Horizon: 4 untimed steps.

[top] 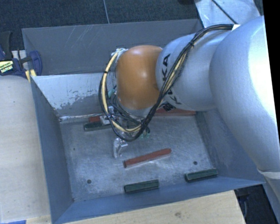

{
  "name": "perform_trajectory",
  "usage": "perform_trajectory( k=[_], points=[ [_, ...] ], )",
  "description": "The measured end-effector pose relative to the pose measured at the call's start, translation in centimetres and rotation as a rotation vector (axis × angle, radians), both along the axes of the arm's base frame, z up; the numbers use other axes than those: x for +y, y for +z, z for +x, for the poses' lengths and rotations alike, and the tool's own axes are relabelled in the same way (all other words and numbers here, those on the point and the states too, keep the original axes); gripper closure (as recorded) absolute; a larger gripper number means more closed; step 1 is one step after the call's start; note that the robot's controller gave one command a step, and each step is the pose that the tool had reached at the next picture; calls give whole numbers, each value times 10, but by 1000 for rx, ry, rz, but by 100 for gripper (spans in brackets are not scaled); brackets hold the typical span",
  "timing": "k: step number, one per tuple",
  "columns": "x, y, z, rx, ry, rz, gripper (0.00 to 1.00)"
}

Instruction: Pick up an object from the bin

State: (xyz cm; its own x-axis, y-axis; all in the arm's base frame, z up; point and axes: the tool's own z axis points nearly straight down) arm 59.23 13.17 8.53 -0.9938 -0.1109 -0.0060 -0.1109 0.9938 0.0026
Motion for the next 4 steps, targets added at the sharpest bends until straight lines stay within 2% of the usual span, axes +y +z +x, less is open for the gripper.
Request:
perform_trajectory(
  k=[1, 2, 3, 4],
  points=[
    [12, -4, -17, -20, -9, -1, 0],
    [-76, -3, 11, -6, -47, -3, 100],
    [-75, -6, 9, 2, -46, -2, 0],
    [-75, -6, 9, 3, -47, -2, 0]
  ],
)
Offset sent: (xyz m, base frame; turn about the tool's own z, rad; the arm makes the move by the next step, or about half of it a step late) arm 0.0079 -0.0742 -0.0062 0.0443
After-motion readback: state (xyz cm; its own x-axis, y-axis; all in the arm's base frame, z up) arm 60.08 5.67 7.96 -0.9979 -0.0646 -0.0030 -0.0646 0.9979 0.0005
